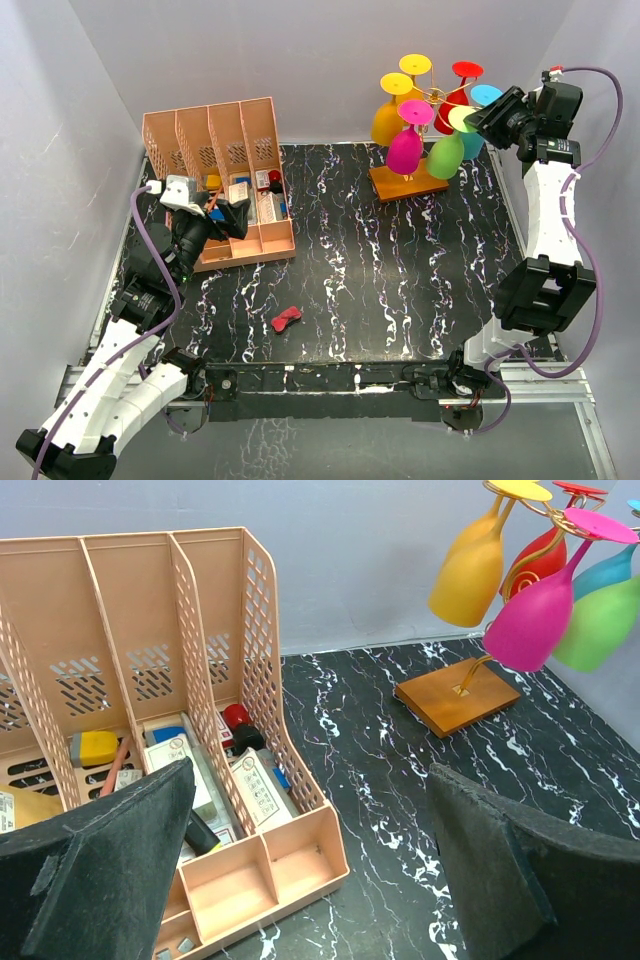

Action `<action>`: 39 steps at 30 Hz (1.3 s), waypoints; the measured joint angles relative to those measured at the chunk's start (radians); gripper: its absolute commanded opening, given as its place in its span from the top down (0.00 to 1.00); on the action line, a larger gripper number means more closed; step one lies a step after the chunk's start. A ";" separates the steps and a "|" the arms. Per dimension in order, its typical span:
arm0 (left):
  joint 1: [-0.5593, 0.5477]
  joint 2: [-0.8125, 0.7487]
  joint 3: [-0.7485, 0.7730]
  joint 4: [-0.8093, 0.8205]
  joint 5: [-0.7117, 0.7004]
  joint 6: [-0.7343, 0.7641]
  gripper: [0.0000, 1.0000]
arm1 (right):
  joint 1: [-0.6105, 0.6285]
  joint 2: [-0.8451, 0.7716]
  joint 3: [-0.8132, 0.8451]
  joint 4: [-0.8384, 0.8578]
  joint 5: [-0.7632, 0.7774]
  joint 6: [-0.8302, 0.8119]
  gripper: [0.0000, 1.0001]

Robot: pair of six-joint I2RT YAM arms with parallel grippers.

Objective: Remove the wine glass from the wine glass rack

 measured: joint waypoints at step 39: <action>-0.006 0.034 0.000 0.000 0.002 -0.007 0.03 | -0.008 -0.072 -0.016 0.009 -0.039 0.402 0.93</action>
